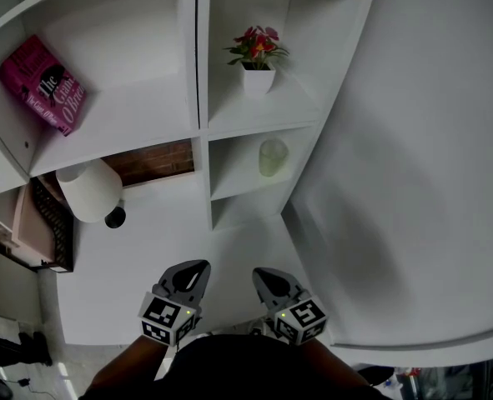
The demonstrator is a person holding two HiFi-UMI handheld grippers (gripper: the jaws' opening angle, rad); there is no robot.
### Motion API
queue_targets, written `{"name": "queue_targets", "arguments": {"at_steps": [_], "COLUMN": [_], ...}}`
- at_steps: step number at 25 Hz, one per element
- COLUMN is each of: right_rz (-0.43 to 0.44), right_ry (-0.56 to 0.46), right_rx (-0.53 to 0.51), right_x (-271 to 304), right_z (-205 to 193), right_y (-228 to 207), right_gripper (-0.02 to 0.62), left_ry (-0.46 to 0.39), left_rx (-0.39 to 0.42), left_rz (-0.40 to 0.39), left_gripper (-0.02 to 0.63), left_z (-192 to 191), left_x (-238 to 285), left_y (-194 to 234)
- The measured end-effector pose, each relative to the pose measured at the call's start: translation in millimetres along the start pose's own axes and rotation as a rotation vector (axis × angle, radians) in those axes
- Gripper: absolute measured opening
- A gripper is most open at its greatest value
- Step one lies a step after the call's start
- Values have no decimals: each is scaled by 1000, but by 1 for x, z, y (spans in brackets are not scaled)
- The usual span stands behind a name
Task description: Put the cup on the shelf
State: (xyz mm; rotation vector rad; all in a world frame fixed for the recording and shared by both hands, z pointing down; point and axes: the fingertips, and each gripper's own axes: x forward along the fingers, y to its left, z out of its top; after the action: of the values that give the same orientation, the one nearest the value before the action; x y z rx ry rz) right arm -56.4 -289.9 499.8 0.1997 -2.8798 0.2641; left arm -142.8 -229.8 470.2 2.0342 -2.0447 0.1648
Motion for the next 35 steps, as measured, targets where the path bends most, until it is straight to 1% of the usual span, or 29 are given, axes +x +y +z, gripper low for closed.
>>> {"name": "queue_targets", "arguments": {"at_steps": [5, 9, 19, 24, 28, 35], "right_rz": [-7, -11, -20, -4, 12, 12], "right_ry": [4, -6, -13, -13, 9, -4], "right_rx": [8, 36, 22, 18, 16, 11], "right_x": [2, 3, 1, 2, 3, 5], "right_z": [-1, -2, 0, 1, 0, 1], "right_y": [0, 1, -2, 1, 4, 2], "right_gripper": [3, 3, 3, 3, 3, 3], "left_ry": [1, -1, -11, -5, 9, 6], "left_rx": [-17, -21, -13, -11, -11, -7], "left_rz": [13, 12, 2, 7, 16, 14], "left_gripper": [12, 12, 12, 12, 12, 12], "left_z": [-2, -2, 7, 4, -2, 1], "left_x": [-4, -5, -4, -2, 0, 1], "left_y": [3, 3, 1, 2, 5, 4]}}
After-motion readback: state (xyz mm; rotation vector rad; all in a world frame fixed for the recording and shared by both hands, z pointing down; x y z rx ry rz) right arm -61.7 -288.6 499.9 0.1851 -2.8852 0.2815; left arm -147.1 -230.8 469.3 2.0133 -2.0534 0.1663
